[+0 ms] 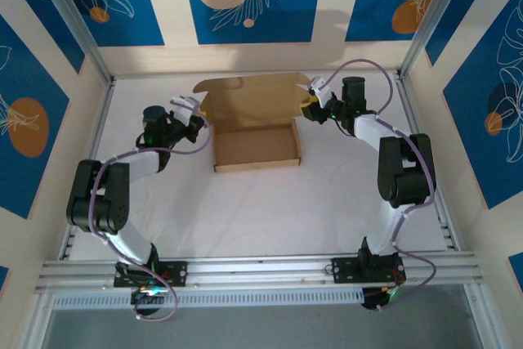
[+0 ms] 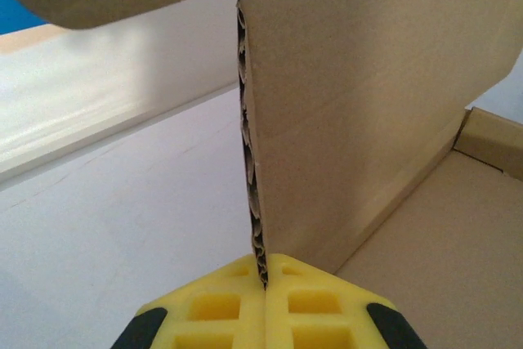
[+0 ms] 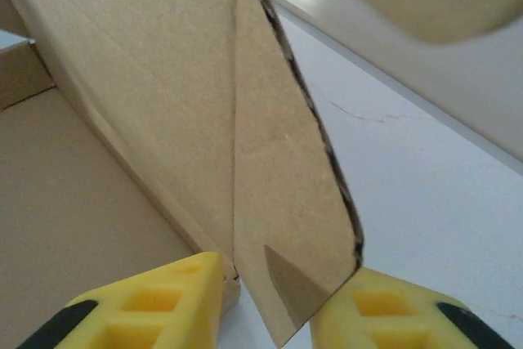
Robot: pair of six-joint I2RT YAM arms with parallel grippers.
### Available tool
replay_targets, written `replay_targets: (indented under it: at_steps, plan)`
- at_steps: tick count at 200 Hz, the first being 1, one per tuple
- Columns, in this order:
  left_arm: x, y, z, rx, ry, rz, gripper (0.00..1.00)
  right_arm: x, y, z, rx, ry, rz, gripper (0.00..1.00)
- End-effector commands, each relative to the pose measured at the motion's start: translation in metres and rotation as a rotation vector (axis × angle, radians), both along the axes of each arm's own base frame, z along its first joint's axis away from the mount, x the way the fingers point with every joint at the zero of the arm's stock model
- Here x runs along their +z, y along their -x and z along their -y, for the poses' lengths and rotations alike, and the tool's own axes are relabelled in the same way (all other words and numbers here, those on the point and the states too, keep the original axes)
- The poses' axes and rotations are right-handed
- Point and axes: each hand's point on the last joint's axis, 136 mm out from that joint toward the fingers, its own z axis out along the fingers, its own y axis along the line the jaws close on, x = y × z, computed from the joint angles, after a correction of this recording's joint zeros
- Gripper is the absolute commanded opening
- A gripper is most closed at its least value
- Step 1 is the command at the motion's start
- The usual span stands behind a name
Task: Fold the paper box
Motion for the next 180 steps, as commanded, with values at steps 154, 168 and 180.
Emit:
replay_targets:
  at_steps: [154, 168, 180]
  plan:
    - [0.015, 0.036, 0.021, 0.104, 0.276, -0.041, 0.00, 0.025, 0.047, -0.070, -0.218, -0.027, -0.044, 0.00]
    - [0.017, 0.041, 0.021, 0.114, 0.282, -0.039, 0.00, 0.026, 0.054, -0.075, -0.247, -0.035, -0.053, 0.00]
    - [0.019, 0.045, 0.023, 0.118, 0.287, -0.034, 0.00, 0.026, 0.061, -0.078, -0.264, -0.039, -0.058, 0.00]
